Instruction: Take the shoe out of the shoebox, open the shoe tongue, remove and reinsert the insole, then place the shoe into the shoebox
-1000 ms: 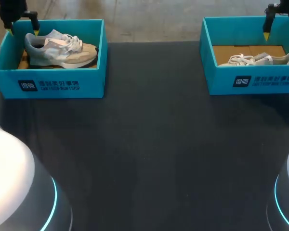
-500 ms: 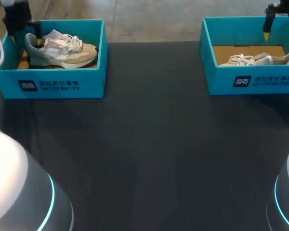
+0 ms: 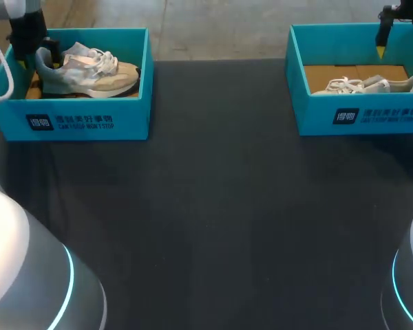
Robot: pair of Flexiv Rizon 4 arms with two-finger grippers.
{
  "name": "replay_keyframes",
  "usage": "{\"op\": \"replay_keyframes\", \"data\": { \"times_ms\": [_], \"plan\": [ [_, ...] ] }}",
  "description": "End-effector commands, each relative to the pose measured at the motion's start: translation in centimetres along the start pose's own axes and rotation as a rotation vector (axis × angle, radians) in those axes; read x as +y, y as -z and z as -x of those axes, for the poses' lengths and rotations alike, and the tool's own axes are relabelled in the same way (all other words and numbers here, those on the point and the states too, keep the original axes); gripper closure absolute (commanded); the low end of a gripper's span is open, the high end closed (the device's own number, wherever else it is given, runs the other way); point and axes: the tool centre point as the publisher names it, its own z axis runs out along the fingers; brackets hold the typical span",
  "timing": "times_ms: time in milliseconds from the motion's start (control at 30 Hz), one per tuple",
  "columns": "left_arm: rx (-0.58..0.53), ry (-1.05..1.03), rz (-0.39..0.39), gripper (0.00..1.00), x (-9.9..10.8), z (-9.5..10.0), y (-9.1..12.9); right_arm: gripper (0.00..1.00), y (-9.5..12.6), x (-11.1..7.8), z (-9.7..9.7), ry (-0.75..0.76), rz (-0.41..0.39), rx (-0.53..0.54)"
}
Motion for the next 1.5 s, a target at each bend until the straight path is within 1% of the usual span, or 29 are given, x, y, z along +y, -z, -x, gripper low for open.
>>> {"op": "replay_keyframes", "data": {
  "times_ms": [33,167,267,333,433,533,567,633,800,900,933,967,1000,1033,1067,1133,1300,1500],
  "plan": [
    [-0.001,-0.001,-0.020,0.12,1.4,0.0,-0.8,0.00,0.0,-0.1,0.1,0.000,0.002,0.002],
    [0.002,-0.002,-0.022,0.14,1.5,0.1,-1.1,0.00,0.0,-0.1,0.1,0.000,0.002,0.002],
    [0.002,-0.004,-0.025,0.13,1.6,0.1,-1.3,0.00,0.0,-0.1,0.1,0.000,0.002,0.002],
    [-0.001,-0.007,-0.032,0.11,1.5,0.1,-1.6,0.00,0.0,-0.1,0.1,0.000,0.002,0.002],
    [-0.003,-0.008,-0.039,0.13,1.4,0.1,-2.0,0.00,0.0,-0.1,0.1,0.000,0.002,0.002],
    [-0.006,-0.006,-0.047,0.17,1.4,0.1,-2.3,0.00,0.0,-0.1,0.1,0.000,0.002,0.002],
    [-0.005,-0.005,-0.048,0.22,1.4,0.1,-2.4,0.00,0.0,-0.1,0.1,0.000,0.002,0.002],
    [-0.004,-0.004,-0.049,0.26,1.4,0.1,-2.6,0.00,0.0,-0.1,0.1,0.000,0.002,0.002],
    [-0.001,-0.002,-0.057,0.29,1.3,-0.1,-2.9,0.00,0.0,-0.1,0.1,0.000,0.002,0.002],
    [0.002,-0.004,-0.060,0.34,1.2,-0.1,-3.0,0.00,0.0,-0.1,0.1,0.000,0.002,0.002],
    [0.002,-0.005,-0.060,0.40,1.2,-0.1,-3.0,0.00,0.0,-0.1,0.1,0.000,0.002,0.002],
    [0.003,-0.006,-0.060,0.50,1.2,-0.1,-3.1,0.00,0.0,-0.1,0.1,0.000,0.002,0.002],
    [0.003,-0.006,-0.061,0.53,1.1,-0.1,-3.1,0.00,0.0,-0.1,0.1,0.000,0.002,0.002],
    [0.003,-0.007,-0.061,0.62,1.1,-0.1,-3.1,0.00,0.0,-0.1,0.1,0.000,0.002,0.002],
    [0.002,-0.008,-0.061,0.73,1.0,-0.1,-3.0,0.00,0.0,-0.1,0.1,0.000,0.002,0.002],
    [0.000,-0.010,-0.060,1.00,0.9,-0.1,-3.0,0.00,0.0,-0.1,0.1,0.000,0.002,0.002],
    [-0.005,-0.016,-0.058,1.00,0.6,0.0,-2.8,0.00,0.0,-0.1,0.1,0.000,0.002,0.002],
    [-0.025,-0.032,-0.055,1.00,0.0,0.0,-1.8,0.00,0.0,-0.1,0.1,0.000,0.002,0.002]
  ]
}}
